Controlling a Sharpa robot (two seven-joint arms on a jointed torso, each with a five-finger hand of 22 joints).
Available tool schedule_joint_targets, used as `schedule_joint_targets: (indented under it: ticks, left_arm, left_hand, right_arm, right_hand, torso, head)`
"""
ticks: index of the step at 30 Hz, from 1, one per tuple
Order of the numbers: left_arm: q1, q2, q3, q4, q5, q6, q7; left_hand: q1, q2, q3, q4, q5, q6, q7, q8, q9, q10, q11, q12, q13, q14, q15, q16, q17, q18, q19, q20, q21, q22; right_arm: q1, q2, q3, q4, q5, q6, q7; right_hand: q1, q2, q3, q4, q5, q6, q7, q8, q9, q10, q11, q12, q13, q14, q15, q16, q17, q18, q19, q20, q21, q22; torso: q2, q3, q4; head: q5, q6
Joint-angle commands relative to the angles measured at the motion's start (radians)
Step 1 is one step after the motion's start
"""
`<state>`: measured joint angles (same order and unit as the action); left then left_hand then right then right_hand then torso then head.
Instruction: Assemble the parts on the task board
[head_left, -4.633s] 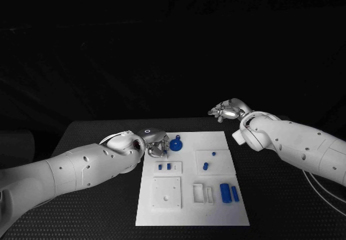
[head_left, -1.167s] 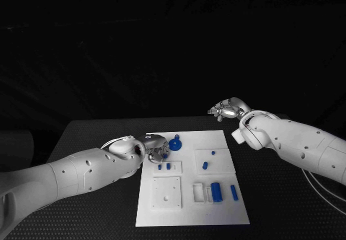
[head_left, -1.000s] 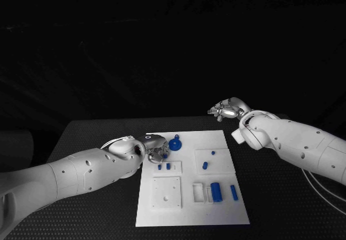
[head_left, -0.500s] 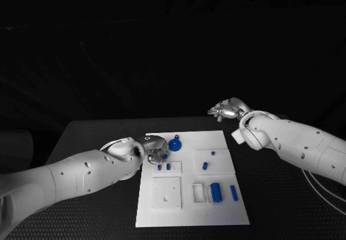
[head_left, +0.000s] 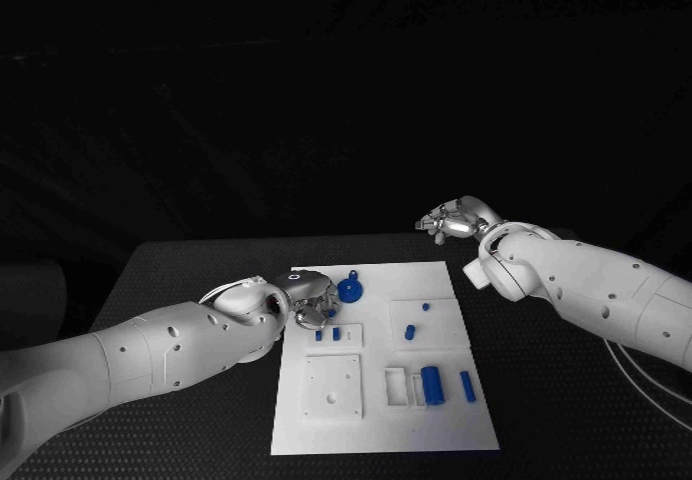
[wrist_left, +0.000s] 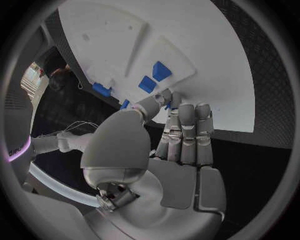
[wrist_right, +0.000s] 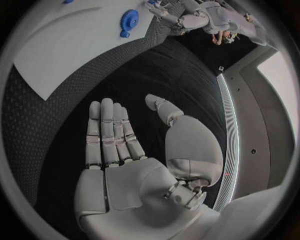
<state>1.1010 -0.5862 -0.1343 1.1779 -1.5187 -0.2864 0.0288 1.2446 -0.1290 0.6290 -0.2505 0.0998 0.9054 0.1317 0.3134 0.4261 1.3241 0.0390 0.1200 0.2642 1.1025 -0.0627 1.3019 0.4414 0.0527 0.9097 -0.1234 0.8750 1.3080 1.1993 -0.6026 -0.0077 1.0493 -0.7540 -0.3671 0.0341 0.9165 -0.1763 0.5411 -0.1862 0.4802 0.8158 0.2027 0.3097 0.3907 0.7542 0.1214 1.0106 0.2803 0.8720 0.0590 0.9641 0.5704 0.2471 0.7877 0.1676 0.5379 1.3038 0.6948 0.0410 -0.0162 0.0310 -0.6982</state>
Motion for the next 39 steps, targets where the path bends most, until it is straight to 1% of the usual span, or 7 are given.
schedule_joint_targets:
  ticks: [1,14,23,29,36,37,39]
  left_arm:
    - [-0.001,0.001,0.001,0.005,0.006,-0.032,0.012]
    - [-0.001,-0.001,0.002,0.001,0.008,-0.004,0.005]
    - [-0.001,-0.006,0.002,0.004,0.008,-0.007,0.005]
    - [-0.002,-0.009,0.002,0.008,0.008,-0.014,0.007]
    - [-0.003,-0.011,0.002,0.008,0.009,-0.025,0.004]
    - [-0.003,-0.011,0.002,0.008,0.01,-0.025,0.005]
    - [-0.003,-0.011,0.002,0.009,0.012,-0.027,0.005]
  left_hand:
    - [0.007,-0.006,0.002,-0.004,0.006,-0.01,0.001,-0.007,-0.001,0.008,0.0,0.006,0.002,0.002,-0.009,0.007,0.001,0.01,0.009,-0.04,0.006,0.019]
    - [0.007,-0.005,0.003,-0.001,0.006,-0.009,0.005,-0.006,-0.001,0.008,-0.001,0.009,0.005,0.003,-0.009,0.009,0.002,0.009,0.011,-0.042,0.007,0.018]
    - [0.007,-0.004,0.004,0.0,0.006,-0.006,0.006,-0.004,-0.001,0.008,0.0,0.01,0.006,0.003,-0.009,0.009,0.002,0.008,0.011,-0.042,0.007,0.018]
    - [0.009,-0.003,0.005,-0.001,0.006,-0.001,0.007,-0.002,0.0,0.008,-0.001,0.012,0.007,0.003,-0.009,0.01,0.002,0.008,0.012,-0.043,0.007,0.018]
    - [0.01,-0.004,0.006,-0.002,0.007,-0.003,0.007,-0.003,0.0,0.008,-0.001,0.013,0.008,0.004,-0.01,0.01,0.002,0.008,0.012,-0.043,0.007,0.018]
    - [0.011,-0.005,0.006,-0.002,0.007,-0.004,0.006,-0.003,-0.001,0.008,-0.001,0.014,0.009,0.004,-0.01,0.01,0.002,0.008,0.012,-0.043,0.007,0.017]
    - [0.011,-0.005,0.006,-0.002,0.007,-0.005,0.006,-0.004,-0.001,0.007,-0.001,0.014,0.009,0.004,-0.01,0.01,0.002,0.008,0.012,-0.043,0.007,0.017]
  right_arm:
    - [-0.001,0.0,0.0,0.001,-0.004,0.012,0.01]
    - [-0.002,0.0,0.0,0.001,-0.004,0.012,0.01]
    - [-0.002,-0.001,0.0,0.001,-0.004,0.012,0.01]
    - [-0.003,-0.001,0.0,0.001,-0.004,0.012,0.01]
    - [-0.003,-0.001,0.0,0.001,-0.004,0.012,0.01]
    - [-0.003,-0.001,0.0,0.001,-0.004,0.012,0.01]
    - [-0.003,-0.001,0.0,0.001,-0.004,0.012,0.01]
  right_hand:
    - [-0.008,0.003,-0.002,-0.005,0.005,-0.009,0.0,0.005,-0.001,-0.005,-0.001,0.003,-0.002,-0.008,0.0,0.003,-0.001,0.015,0.002,0.007,-0.004,0.002]
    - [-0.008,0.003,-0.002,-0.006,0.005,-0.009,0.0,0.005,-0.001,-0.005,-0.001,0.003,-0.003,-0.009,0.0,0.003,-0.002,0.015,0.002,0.007,-0.005,0.002]
    - [-0.008,0.003,-0.002,-0.006,0.005,-0.009,0.0,0.005,-0.001,-0.005,-0.001,0.004,-0.003,-0.009,0.0,0.003,-0.002,0.015,0.002,0.007,-0.005,0.002]
    - [-0.007,0.003,-0.002,-0.006,0.005,-0.009,0.0,0.005,-0.002,-0.005,-0.001,0.004,-0.003,-0.009,0.0,0.003,-0.002,0.015,0.002,0.007,-0.005,0.003]
    - [-0.007,0.003,-0.002,-0.006,0.005,-0.009,0.0,0.005,-0.002,-0.005,-0.001,0.004,-0.004,-0.009,0.0,0.003,-0.002,0.015,0.003,0.007,-0.006,0.003]
    - [-0.007,0.003,-0.002,-0.006,0.005,-0.009,0.0,0.005,-0.002,-0.005,-0.001,0.004,-0.004,-0.009,0.0,0.003,-0.003,0.015,0.003,0.007,-0.006,0.003]
    - [-0.008,0.003,-0.002,-0.006,0.005,-0.009,0.0,0.005,-0.002,-0.005,-0.001,0.004,-0.004,-0.009,0.0,0.003,-0.003,0.015,0.003,0.007,-0.006,0.003]
  torso:
    - [0.0,0.0004,0.0001]
    - [0.0,0.0006,0.0008]
    - [0.0,0.0003,-0.0002]
    - [0.0,-0.0001,0.0003]
    - [0.0,0.0003,0.0004]
    - [0.0,-0.0001,0.0004]
    - [0.0,-0.0001,0.0]
  head:
    - [-0.001,-0.001]
    - [0.001,-0.003]
    - [0.001,-0.004]
    - [0.001,-0.005]
    - [0.0,-0.003]
    - [0.0,-0.002]
    - [0.001,-0.004]
